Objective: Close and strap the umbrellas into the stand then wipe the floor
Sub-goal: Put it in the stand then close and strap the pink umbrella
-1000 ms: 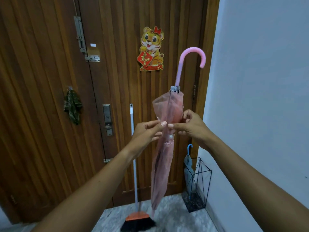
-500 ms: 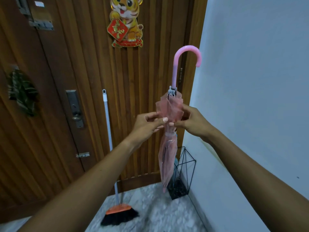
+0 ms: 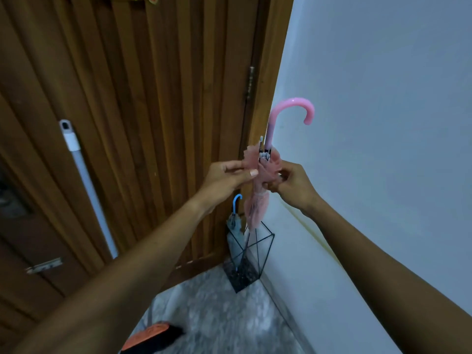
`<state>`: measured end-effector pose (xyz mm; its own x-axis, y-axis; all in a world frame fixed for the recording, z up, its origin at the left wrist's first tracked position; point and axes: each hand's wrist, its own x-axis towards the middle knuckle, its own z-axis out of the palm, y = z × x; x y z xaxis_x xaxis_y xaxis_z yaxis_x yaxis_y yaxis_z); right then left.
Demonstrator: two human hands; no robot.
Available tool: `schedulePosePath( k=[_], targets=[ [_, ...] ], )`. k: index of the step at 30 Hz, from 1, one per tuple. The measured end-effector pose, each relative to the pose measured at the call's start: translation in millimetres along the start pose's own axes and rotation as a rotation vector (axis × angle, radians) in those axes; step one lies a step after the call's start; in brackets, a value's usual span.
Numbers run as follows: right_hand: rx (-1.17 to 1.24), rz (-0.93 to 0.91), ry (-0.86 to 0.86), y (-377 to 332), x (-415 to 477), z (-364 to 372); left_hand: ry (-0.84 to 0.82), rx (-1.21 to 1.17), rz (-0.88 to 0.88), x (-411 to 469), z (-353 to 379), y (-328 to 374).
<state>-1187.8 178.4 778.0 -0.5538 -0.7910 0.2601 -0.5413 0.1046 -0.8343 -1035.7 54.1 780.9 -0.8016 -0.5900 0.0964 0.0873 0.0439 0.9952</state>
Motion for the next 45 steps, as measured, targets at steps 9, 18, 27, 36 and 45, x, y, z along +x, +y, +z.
schedulePosePath(
  k=[9, 18, 27, 36, 45],
  targets=[
    [-0.064, 0.06, 0.043, 121.6, 73.2, 14.7, 0.006, 0.034, -0.088, 109.8, 26.9, -94.8],
    [-0.115, 0.216, -0.149, 290.1, 163.5, 38.5, 0.128, -0.017, -0.471, 224.2, 61.4, -235.1],
    [0.052, 0.385, -0.18, 468.0, 188.8, 100.6, 0.312, 0.021, -0.563, 302.5, 82.4, -407.8],
    [0.069, 0.514, -0.136, 576.8, 172.2, 161.1, 0.294, 0.107, -0.729, 319.9, 91.1, -524.4],
    [-0.05, 0.556, 0.022, 591.0, 187.1, 187.1, 0.257, 0.155, -0.668, 339.2, 86.0, -534.3]
  ],
)
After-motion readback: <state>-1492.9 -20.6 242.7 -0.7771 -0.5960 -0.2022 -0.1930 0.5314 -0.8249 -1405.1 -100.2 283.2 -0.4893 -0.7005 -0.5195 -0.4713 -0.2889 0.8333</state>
